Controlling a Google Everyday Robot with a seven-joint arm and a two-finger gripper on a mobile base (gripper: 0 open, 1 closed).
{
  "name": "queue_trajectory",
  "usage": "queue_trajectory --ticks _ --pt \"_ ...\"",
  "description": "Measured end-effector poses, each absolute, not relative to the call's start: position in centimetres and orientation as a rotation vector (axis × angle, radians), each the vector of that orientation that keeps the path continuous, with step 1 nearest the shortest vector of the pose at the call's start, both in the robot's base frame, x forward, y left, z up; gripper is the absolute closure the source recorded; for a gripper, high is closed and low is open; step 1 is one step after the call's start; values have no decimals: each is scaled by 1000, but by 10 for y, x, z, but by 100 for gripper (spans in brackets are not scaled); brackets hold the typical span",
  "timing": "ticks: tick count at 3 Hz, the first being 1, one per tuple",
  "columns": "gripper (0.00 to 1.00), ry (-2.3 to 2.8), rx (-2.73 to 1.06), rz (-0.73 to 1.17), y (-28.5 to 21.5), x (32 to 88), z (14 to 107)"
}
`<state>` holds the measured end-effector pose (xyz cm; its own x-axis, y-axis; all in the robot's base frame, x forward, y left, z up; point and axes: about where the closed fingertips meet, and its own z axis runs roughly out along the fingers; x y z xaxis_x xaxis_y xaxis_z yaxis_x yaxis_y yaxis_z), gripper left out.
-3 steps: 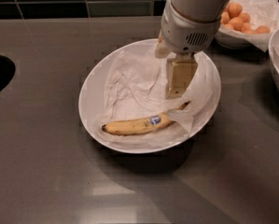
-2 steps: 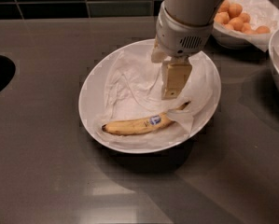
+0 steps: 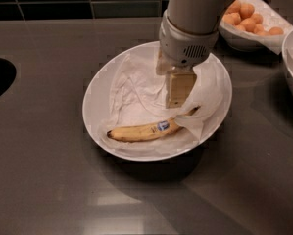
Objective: Pick banana from white bowl
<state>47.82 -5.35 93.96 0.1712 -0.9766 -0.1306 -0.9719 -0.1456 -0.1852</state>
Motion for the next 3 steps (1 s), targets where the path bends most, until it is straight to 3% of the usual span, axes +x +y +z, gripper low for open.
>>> queue_trajectory --ticks 3 --pt "47 1896 -2290 24 -40 462 907"
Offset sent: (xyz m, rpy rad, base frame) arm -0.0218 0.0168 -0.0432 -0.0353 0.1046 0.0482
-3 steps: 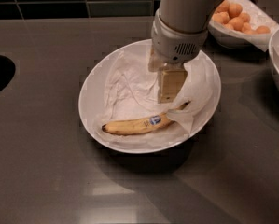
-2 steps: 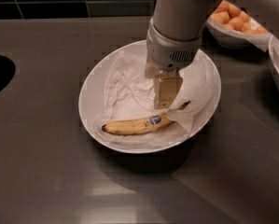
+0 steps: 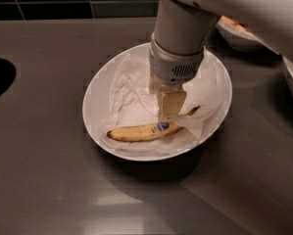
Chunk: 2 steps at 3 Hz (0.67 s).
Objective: Pick banana from white bowl
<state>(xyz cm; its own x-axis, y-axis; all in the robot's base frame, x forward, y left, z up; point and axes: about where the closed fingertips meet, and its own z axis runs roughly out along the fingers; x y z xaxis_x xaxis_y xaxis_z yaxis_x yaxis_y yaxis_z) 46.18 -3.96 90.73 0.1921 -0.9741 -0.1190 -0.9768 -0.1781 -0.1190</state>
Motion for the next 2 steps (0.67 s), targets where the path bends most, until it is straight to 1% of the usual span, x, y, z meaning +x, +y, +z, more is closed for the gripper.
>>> queue_trajectory --ticks 1,2 --pt "50 1908 -2291 26 -41 462 901" --pt "49 1916 -2295 23 -41 460 898"
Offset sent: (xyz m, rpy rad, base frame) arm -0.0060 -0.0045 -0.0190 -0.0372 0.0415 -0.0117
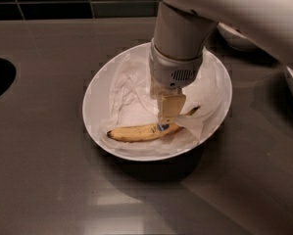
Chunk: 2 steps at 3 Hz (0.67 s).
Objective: Pick banana from white bowl
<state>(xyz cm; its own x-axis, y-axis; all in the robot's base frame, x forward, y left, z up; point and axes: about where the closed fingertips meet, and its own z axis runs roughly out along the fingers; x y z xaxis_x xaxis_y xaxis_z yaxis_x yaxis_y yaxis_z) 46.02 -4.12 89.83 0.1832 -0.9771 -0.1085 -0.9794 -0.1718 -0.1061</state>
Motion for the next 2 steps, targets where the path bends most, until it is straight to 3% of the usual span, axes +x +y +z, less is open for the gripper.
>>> queue_trajectory --ticks 2 --pt "49 1939 -2303 32 -41 446 890"
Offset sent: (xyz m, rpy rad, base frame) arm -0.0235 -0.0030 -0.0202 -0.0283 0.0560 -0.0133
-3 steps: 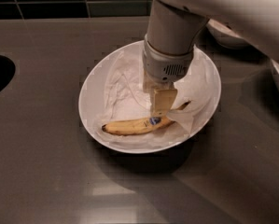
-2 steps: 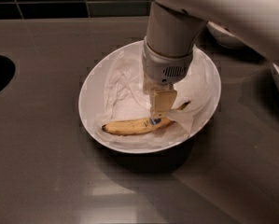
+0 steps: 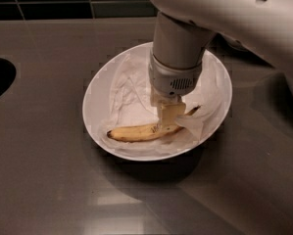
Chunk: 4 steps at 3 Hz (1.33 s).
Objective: Pick banana from white bowl
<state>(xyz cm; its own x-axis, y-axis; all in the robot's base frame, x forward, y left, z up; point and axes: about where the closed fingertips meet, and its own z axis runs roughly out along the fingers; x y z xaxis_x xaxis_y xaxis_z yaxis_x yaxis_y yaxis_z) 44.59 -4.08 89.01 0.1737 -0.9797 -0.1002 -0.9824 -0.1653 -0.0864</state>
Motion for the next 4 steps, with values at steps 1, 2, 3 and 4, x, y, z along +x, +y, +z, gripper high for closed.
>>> queue_trajectory --ticks 1,2,3,4 --pt "49 1946 -2311 39 -41 447 881" --pt "48 1938 -2326 42 -41 450 871" --pt "48 1930 -2338 31 -41 452 863" --pt "48 1936 -2348 16 -42 452 856"
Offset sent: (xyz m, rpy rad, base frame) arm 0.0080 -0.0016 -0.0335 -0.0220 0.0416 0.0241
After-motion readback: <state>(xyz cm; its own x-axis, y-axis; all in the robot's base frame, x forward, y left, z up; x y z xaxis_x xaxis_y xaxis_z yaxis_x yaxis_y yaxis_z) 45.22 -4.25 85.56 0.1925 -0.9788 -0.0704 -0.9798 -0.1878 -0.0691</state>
